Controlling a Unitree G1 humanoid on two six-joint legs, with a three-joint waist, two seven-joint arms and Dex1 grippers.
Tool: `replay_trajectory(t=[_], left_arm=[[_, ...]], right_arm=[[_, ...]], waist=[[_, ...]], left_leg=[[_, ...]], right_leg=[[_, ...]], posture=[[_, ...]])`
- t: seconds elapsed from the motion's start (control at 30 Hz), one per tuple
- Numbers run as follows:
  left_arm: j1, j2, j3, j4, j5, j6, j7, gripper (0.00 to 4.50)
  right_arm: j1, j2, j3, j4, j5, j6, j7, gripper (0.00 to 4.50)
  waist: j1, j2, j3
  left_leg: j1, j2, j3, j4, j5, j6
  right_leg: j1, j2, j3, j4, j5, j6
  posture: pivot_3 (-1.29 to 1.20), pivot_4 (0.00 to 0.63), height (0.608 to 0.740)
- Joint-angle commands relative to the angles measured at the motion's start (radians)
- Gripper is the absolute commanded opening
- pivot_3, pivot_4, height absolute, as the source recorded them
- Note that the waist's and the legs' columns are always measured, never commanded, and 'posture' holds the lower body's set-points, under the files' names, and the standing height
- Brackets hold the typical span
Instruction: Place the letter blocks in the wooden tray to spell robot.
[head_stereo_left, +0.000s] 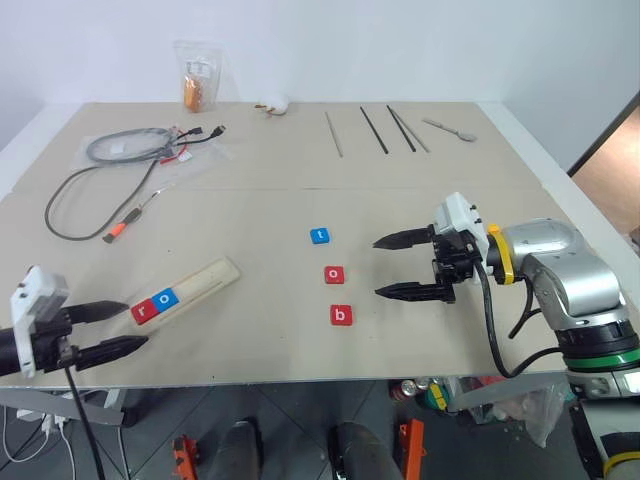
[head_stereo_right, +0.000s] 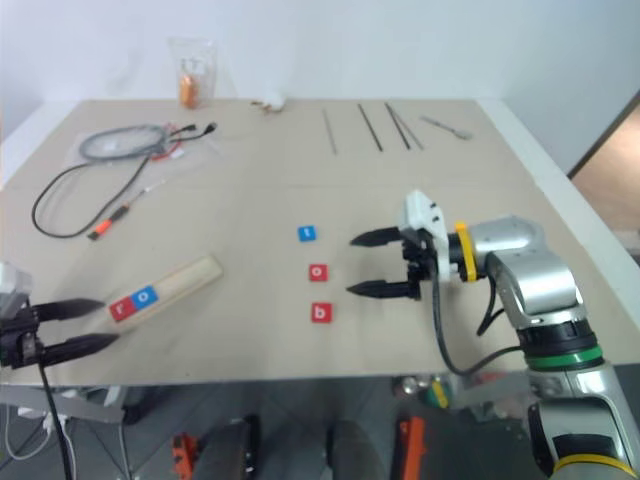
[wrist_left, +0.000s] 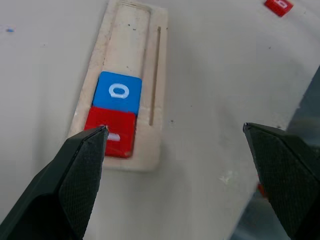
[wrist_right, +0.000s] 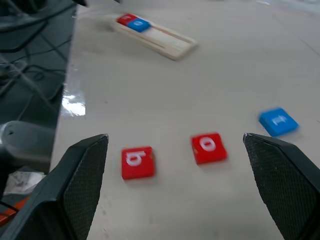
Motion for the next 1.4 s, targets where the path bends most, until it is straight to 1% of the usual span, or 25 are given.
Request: replay_trajectory(t=[0.03, 0.3, 0.57, 0.7, 0.83, 0.93, 1.03, 1.2, 1.33, 1.4], left_arm=[[-0.046, 0.019, -0.044, 0.037, 0.055, -0.027, 0.008, 4.50], [-0.114, -0.015, -0.110, 0.066, 0.081, -0.028, 0.010, 4.50], [-0.101, -0.020, -0.119, 0.075, 0.098, -0.026, 0.014, 4.50], [-0.102, -0.022, -0.126, 0.121, 0.121, -0.043, 0.021, 4.50], [-0.106, -0.028, -0.128, 0.143, 0.120, -0.048, 0.022, 4.50], [-0.137, -0.041, -0.123, 0.162, 0.107, -0.044, 0.028, 4.50], [-0.137, -0.034, -0.135, 0.158, 0.106, -0.038, 0.011, 4.50], [-0.117, -0.028, -0.164, 0.157, 0.147, -0.075, -0.011, 4.50], [-0.101, -0.008, -0.210, 0.183, 0.236, -0.194, -0.026, 4.50], [-0.105, -0.005, -0.219, 0.192, 0.251, -0.234, -0.038, 3.96]], right_arm=[[-0.030, 0.010, 0.005, -0.046, 0.006, -0.018, 0.019, 4.46], [-0.002, 0.031, 0.018, -0.083, 0.020, -0.019, 0.017, 4.46], [0.021, 0.031, 0.002, -0.096, 0.032, -0.006, -0.003, 4.46], [0.036, 0.034, 0.001, -0.109, 0.041, 0.003, -0.011, 4.46], [0.040, 0.036, 0.000, -0.127, 0.059, 0.020, -0.015, 4.46], [0.044, 0.041, 0.007, -0.138, 0.064, 0.024, -0.018, 4.46], [0.043, 0.043, 0.010, -0.135, 0.060, 0.022, -0.020, 4.46], [0.038, 0.042, 0.004, -0.126, 0.058, 0.018, -0.019, 4.46], [0.032, 0.048, -0.004, -0.117, 0.059, 0.015, -0.029, 4.46], [0.029, 0.049, -0.003, -0.115, 0.057, 0.011, -0.033, 4.50]], waist=[[0.000, 0.000, 0.000], [0.001, 0.000, 0.000], [0.001, 0.000, 0.000], [0.001, 0.000, 0.000], [0.000, 0.000, 0.000], [0.000, 0.000, 0.000], [0.001, 0.000, 0.000], [0.001, 0.000, 0.000], [0.001, 0.001, -0.001], [0.002, 0.002, -0.002]], left_leg=[[0.000, 0.000, 0.000, 0.000, 0.000, 0.000], [0.000, 0.000, 0.000, 0.000, -0.001, 0.000], [0.000, 0.000, 0.000, 0.002, 0.000, 0.001], [0.001, 0.000, 0.000, 0.002, 0.000, 0.001], [0.002, 0.000, 0.000, 0.002, 0.000, 0.001], [0.003, 0.001, 0.000, 0.002, 0.000, 0.001], [0.003, 0.001, 0.000, 0.003, 0.000, 0.001], [0.004, 0.000, 0.001, 0.004, 0.000, 0.002], [0.004, 0.000, 0.001, 0.004, 0.000, 0.002], [0.005, 0.000, 0.002, 0.004, 0.000, 0.002]], right_leg=[[0.000, 0.000, 0.000, 0.000, 0.000, 0.000], [0.000, 0.001, 0.000, 0.001, -0.001, 0.001], [0.001, 0.001, 0.000, 0.002, 0.001, 0.002], [0.001, 0.001, 0.000, 0.002, 0.001, 0.002], [0.001, 0.001, 0.001, 0.004, 0.001, 0.002], [0.001, 0.001, 0.001, 0.005, 0.001, 0.002], [0.002, 0.001, 0.001, 0.005, 0.001, 0.001], [0.002, 0.001, 0.001, 0.007, 0.001, 0.001], [0.002, 0.000, 0.002, 0.007, 0.001, 0.001], [0.002, 0.000, 0.002, 0.007, 0.001, 0.001]], posture=[[0.00, 0.150, 0.740], [0.00, 0.150, 0.740], [0.00, 0.150, 0.740], [0.00, 0.150, 0.740], [0.00, 0.150, 0.740], [0.00, 0.150, 0.740], [0.00, 0.150, 0.740], [0.00, 0.150, 0.740], [0.00, 0.150, 0.740], [0.00, 0.150, 0.740]])
